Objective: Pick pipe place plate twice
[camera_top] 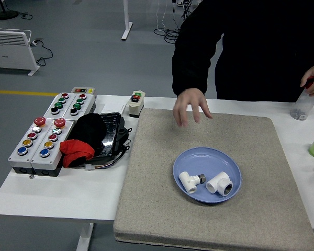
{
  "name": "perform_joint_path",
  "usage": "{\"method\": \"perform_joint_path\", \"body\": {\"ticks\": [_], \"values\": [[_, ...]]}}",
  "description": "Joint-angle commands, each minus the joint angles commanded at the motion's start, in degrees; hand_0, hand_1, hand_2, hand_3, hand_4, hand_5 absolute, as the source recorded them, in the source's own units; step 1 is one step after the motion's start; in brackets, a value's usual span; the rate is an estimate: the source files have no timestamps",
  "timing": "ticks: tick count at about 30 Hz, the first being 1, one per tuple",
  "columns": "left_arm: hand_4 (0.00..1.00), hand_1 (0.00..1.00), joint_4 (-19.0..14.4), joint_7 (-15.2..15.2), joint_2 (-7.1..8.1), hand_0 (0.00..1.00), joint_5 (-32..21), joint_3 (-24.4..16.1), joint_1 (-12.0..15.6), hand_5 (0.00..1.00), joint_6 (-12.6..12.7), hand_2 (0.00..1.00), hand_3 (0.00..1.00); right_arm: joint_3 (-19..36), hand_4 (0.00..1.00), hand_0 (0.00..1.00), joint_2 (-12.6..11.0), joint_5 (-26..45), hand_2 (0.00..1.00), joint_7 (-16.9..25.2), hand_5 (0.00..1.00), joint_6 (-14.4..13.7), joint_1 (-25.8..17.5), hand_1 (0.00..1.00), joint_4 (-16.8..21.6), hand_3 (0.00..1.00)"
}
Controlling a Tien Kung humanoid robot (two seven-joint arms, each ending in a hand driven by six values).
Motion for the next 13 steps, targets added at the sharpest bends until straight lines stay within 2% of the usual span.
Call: {"method": "perform_joint_path", "body": {"ticks": [13], "values": [[0.200, 0.591, 0.0, -0.4, 0.02, 0.624, -0.9, 0.6, -0.3, 0.998, -0.1, 0.527, 0.576, 0.0, 0.566, 0.853, 0.2, 1.4, 0.900, 0.1, 0.563, -0.7, 0.2, 0.814, 0.0, 0.879]]}}
